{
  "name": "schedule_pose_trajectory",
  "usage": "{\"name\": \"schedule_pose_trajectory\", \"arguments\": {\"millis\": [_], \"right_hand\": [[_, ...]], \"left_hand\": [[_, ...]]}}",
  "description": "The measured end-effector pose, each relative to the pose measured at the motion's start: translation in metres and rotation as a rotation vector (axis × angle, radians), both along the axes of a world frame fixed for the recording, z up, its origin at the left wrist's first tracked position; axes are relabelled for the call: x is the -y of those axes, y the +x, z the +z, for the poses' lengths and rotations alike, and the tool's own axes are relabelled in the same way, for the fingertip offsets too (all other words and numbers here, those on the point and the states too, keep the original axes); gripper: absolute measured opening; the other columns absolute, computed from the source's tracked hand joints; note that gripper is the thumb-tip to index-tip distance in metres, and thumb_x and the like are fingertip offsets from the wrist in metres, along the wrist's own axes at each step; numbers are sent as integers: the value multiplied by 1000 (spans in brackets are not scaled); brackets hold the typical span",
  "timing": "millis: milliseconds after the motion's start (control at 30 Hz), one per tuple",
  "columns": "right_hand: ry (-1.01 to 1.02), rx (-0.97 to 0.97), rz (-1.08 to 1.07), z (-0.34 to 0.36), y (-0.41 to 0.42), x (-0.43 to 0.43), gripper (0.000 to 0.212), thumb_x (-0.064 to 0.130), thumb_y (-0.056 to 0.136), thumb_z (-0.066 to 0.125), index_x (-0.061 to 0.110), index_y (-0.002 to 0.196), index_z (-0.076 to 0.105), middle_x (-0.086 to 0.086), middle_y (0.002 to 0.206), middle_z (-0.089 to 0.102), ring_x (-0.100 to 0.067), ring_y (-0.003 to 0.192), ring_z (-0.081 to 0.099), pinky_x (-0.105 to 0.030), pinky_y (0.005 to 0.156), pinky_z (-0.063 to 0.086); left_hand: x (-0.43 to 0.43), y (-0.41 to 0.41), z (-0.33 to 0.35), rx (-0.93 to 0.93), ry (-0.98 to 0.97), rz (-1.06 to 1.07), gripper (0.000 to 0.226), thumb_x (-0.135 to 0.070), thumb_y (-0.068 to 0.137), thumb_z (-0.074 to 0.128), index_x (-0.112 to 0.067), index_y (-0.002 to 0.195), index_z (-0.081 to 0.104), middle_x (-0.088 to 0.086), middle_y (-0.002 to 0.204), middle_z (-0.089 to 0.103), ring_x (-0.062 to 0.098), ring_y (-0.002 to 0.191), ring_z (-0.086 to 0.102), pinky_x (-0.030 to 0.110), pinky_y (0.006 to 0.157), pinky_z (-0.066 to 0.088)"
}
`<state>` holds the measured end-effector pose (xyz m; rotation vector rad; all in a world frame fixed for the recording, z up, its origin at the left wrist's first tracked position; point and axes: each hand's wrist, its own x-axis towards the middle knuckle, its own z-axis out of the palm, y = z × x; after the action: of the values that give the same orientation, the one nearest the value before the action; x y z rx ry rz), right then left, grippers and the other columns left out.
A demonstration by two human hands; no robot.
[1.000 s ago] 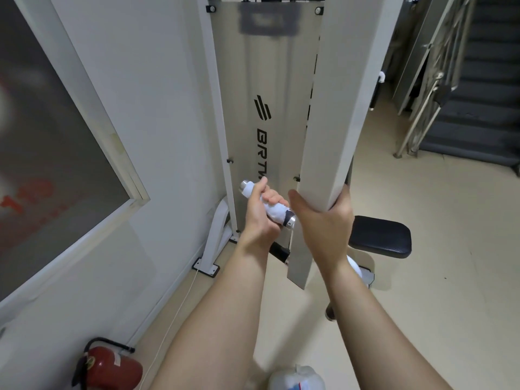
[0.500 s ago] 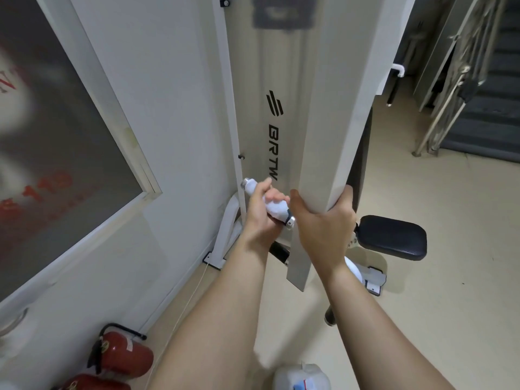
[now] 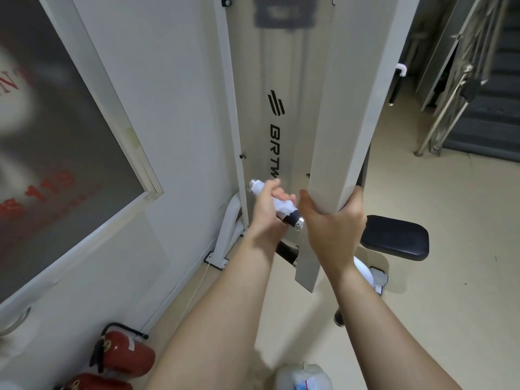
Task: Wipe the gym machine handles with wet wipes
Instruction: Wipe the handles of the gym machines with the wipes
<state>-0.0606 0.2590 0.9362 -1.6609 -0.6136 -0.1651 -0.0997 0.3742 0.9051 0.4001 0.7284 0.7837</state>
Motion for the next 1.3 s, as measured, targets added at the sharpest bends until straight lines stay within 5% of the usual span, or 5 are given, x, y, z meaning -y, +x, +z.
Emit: {"name": "schedule_pose_trajectory", "arguments": {"millis": [433,700,967,1133,1300], "right_hand": [[-7,29,12,-1,-4,-3,56,50,60,78,14,90,48,5,74,54,-26,68,56,-40,57,50],[22,12,-3,-3,0,-2,50,45,61,79,19,85,43,12,68,50,-7,63,54,-24,53,38],[25,11,19,-4,-3,-5,59,55,57,73,12,87,46,-1,73,56,-27,65,54,-35,55,45],[10,-15,1,-4,-2,-7,53,41,60,81,14,87,44,5,70,52,-14,62,53,-30,54,39],[5,42,14,-3,1,-4,54,46,59,80,13,83,45,10,67,49,-20,59,51,-31,51,40]], "left_hand": [[-24,-14,16,57,-33,147,34,-13,90,63,-19,65,41,-9,48,35,7,40,36,25,64,51],[31,-2,-14,-106,167,-307,47,-15,90,56,-24,55,26,-5,50,25,13,39,27,19,41,28],[-21,-12,13,11,-25,112,40,-15,91,63,-18,60,39,-6,47,35,9,40,38,25,64,50],[21,4,-24,-146,132,-228,40,-21,71,67,-22,58,29,-2,53,24,18,45,21,27,47,22],[-10,-9,9,-99,-3,-29,41,-15,89,64,-19,55,42,-5,46,41,11,36,46,21,51,48]]}}
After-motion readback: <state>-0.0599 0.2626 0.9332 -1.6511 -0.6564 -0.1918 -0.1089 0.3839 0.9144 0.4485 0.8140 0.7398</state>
